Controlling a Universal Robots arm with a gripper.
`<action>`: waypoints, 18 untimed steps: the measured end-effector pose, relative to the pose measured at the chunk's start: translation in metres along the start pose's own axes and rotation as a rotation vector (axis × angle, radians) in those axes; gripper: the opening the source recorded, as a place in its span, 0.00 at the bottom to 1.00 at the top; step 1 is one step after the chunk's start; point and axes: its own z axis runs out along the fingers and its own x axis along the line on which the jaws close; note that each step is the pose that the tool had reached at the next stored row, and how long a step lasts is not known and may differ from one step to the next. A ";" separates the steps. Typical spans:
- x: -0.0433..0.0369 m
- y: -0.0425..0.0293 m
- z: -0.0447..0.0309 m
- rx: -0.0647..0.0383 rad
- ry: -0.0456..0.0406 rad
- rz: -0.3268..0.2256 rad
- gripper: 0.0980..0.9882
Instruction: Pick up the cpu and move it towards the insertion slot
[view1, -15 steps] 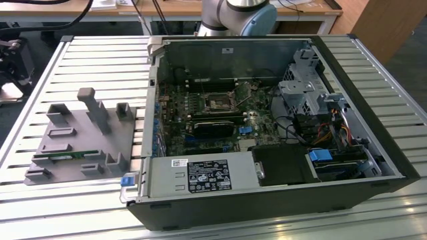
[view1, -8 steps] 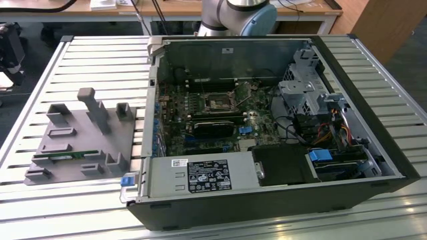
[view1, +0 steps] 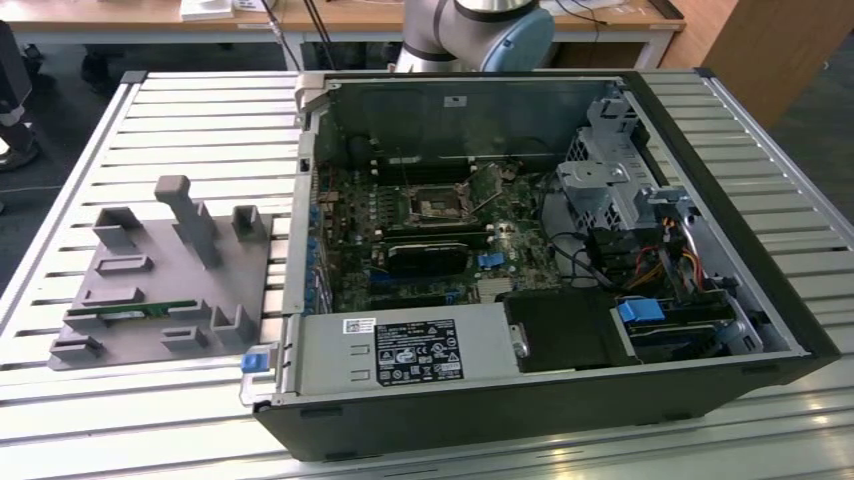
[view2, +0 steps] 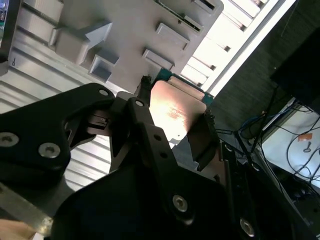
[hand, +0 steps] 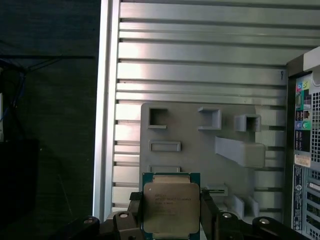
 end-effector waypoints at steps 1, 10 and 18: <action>0.0000 0.0000 -0.0001 0.000 0.0001 0.000 0.50; -0.0092 -0.0001 -0.0002 0.000 0.0002 0.000 0.50; -0.0187 -0.0003 -0.0002 0.000 0.0003 0.000 0.50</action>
